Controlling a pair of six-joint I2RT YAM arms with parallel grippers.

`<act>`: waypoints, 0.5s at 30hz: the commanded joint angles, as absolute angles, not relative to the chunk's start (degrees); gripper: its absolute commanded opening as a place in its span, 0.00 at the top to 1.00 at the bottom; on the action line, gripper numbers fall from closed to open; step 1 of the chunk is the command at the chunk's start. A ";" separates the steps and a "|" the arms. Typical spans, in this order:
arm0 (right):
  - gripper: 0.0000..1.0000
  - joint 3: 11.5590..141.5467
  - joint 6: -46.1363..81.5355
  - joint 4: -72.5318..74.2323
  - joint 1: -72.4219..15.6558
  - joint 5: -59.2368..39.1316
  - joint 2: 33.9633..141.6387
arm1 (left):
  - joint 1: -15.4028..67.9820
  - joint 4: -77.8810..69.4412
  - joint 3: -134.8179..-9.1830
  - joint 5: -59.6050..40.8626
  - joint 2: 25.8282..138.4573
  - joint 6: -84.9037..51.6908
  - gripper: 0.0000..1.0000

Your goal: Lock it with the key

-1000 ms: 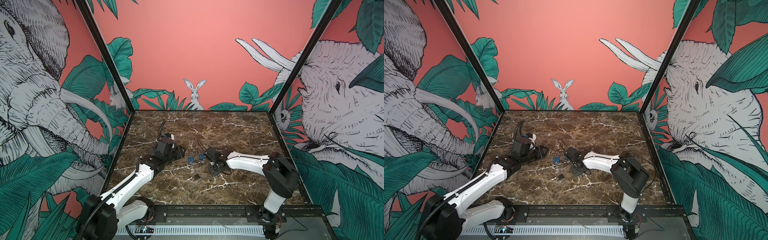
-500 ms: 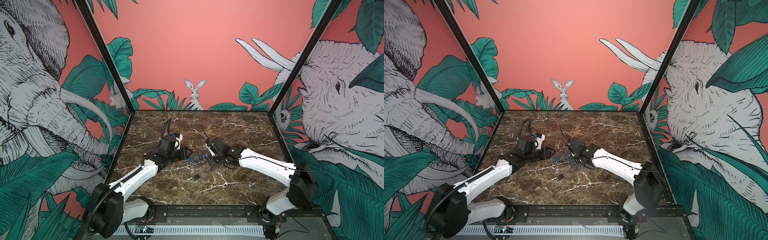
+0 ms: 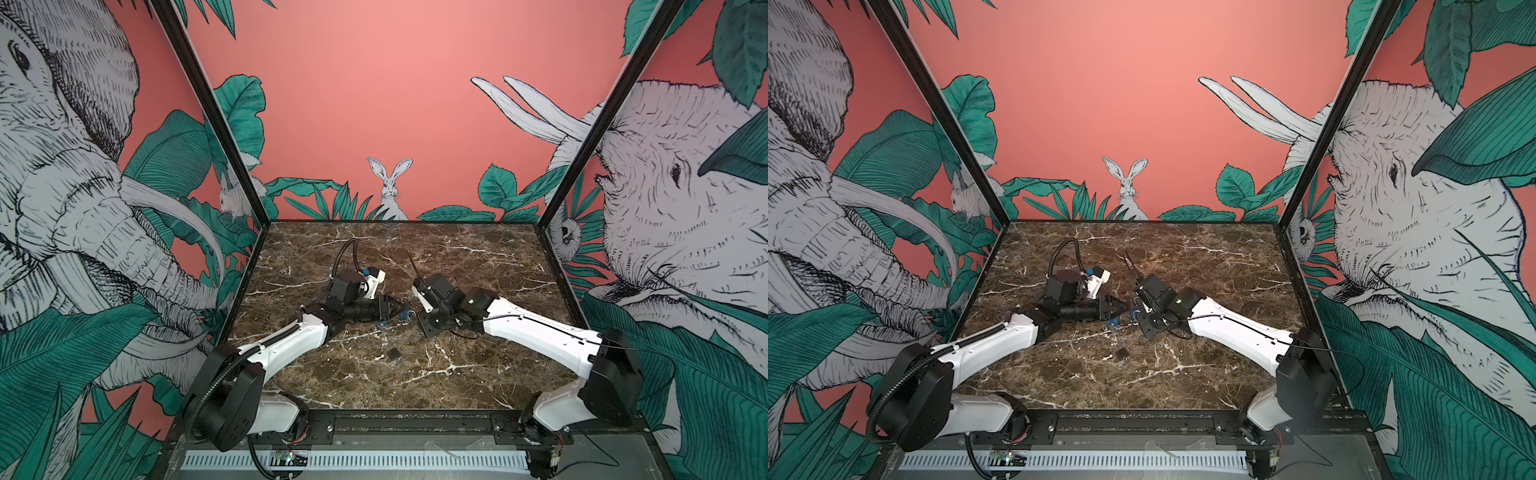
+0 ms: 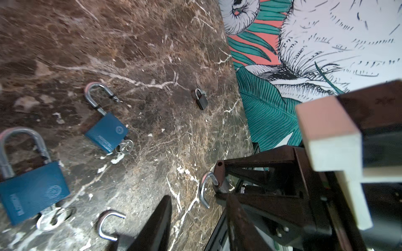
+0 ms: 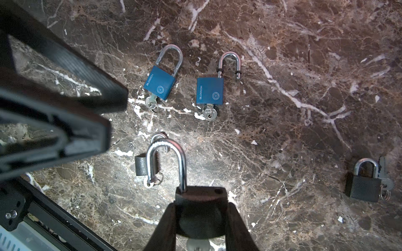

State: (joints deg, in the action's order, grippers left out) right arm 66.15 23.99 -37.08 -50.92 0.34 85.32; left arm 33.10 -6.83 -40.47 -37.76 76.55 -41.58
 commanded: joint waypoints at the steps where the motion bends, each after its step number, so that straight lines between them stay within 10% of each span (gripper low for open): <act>1: 0.88 67.94 24.78 -35.90 -51.06 -0.24 83.64 | 34.33 -9.21 -42.17 -39.79 76.72 -41.99 0.57; 15: 0.88 68.51 25.82 -35.65 -51.06 -0.59 82.71 | 35.56 -9.41 -43.46 -40.00 79.37 -41.76 0.62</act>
State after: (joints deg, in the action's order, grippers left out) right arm 66.41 25.02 -36.93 -50.92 -0.27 84.36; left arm 35.33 -8.32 -41.98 -39.72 79.40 -42.02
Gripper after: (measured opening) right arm 0.303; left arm 0.385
